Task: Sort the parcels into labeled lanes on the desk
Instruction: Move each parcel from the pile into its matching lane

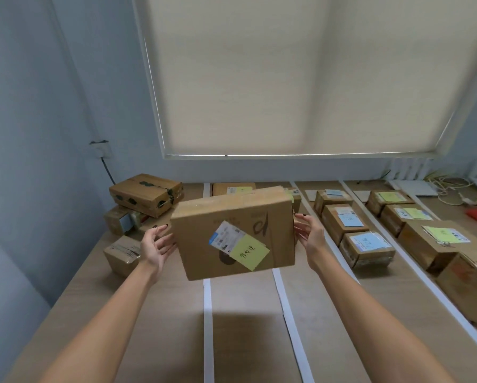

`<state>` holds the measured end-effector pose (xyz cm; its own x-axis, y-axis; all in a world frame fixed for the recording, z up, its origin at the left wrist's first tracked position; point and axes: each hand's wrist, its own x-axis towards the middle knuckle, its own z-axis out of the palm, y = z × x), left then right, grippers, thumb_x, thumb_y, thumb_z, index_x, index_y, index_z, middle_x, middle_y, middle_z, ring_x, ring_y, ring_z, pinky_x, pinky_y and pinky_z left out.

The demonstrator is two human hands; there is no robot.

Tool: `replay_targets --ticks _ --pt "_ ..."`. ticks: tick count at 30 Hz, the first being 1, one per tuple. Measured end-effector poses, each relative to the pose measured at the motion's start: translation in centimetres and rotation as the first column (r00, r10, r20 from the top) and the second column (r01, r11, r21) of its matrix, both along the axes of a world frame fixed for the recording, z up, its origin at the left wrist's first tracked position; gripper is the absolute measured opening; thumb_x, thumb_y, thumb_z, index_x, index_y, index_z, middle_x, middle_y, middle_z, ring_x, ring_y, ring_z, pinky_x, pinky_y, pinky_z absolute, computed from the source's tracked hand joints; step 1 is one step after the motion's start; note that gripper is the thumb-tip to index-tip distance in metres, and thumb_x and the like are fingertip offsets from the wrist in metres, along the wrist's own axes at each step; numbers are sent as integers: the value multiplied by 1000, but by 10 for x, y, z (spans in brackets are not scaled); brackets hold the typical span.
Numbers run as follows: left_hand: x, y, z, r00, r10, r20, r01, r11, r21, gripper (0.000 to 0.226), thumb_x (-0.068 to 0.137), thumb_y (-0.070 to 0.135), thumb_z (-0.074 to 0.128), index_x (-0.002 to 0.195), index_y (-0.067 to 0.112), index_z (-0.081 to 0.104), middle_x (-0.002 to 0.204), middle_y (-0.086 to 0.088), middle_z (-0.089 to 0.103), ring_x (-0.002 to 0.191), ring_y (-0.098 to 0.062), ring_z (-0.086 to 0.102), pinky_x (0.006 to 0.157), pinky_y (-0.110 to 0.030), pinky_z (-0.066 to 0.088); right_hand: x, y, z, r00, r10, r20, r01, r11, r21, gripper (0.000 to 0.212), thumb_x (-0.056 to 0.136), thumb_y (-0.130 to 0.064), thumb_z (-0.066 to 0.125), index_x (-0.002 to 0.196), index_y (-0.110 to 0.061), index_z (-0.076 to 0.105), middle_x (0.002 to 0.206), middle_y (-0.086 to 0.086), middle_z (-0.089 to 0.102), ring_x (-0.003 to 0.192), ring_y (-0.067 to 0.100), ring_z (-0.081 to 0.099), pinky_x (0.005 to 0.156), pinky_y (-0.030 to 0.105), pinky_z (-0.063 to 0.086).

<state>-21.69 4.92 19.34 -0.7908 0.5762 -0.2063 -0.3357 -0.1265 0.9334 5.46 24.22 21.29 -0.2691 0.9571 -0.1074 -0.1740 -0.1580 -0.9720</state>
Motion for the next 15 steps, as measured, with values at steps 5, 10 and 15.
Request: replay_targets --ticks 5,10,15 --pt "1 8 9 995 -49 -85 51 998 31 43 95 33 30 125 15 55 124 -11 60 98 -16 59 84 -34 45 -5 -3 5 999 44 24 -45 999 29 26 95 -32 36 96 -22 60 97 0 62 91 13 55 73 30 44" --pt "2 14 5 965 -221 -144 217 975 -41 46 95 32 38 139 19 40 131 -11 51 113 -26 53 90 -38 46 -9 0 -2 990 96 101 -103 993 64 20 96 -32 39 103 -28 57 109 2 58 102 18 53 89 39 43" --pt "10 21 0 954 -283 -97 273 956 -109 54 94 33 41 146 27 26 114 -2 54 101 -23 55 72 -33 48 -11 9 -17 977 81 199 -92 994 51 26 94 -28 46 118 -24 52 116 2 53 98 12 49 71 27 42"
